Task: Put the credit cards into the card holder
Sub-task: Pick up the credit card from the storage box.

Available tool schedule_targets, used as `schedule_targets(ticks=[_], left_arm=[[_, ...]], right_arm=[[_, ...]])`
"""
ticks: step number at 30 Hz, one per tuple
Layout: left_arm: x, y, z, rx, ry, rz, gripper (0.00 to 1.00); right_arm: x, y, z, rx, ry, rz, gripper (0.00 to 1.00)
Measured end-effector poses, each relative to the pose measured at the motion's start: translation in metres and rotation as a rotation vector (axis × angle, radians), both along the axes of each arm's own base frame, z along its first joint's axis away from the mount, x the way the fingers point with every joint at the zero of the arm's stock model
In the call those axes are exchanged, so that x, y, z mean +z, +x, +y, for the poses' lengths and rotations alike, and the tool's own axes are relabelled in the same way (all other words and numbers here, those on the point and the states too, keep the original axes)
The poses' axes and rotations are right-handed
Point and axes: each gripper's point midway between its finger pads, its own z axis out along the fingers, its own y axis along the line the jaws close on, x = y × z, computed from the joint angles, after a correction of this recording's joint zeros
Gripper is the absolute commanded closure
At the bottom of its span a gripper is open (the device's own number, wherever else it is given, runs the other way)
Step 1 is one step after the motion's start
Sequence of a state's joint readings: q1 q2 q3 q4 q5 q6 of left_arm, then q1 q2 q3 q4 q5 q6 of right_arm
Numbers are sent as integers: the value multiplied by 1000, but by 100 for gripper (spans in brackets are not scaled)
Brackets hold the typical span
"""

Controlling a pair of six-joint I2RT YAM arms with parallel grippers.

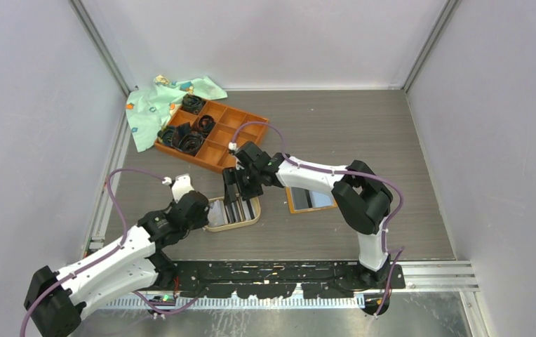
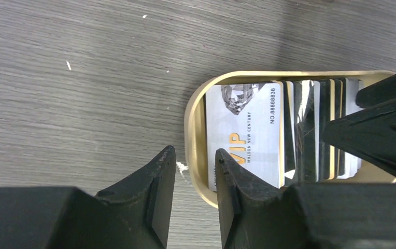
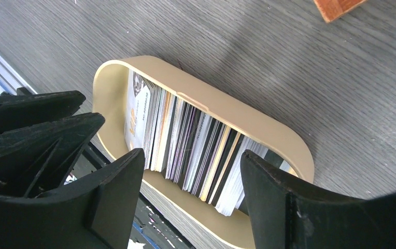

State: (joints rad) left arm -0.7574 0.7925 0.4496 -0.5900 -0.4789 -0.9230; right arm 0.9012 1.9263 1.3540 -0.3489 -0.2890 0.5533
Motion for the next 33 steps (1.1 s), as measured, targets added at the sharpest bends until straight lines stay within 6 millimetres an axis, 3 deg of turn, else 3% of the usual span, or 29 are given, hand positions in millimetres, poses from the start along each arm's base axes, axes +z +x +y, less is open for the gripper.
schedule_targets(ticks=[7, 12, 18, 33], left_arm=[[-1, -3, 9, -15, 61, 17, 64], [-14, -5, 11, -24, 114, 66, 66], [-23, -2, 8, -38, 145, 89, 69], [-19, 5, -4, -49, 98, 66, 78]], right_arm=[[2, -1, -1, 1, -1, 0, 27], [1, -2, -2, 2, -6, 5, 29], [1, -3, -3, -2, -12, 10, 31], [-6, -1, -13, -26, -66, 5, 27]])
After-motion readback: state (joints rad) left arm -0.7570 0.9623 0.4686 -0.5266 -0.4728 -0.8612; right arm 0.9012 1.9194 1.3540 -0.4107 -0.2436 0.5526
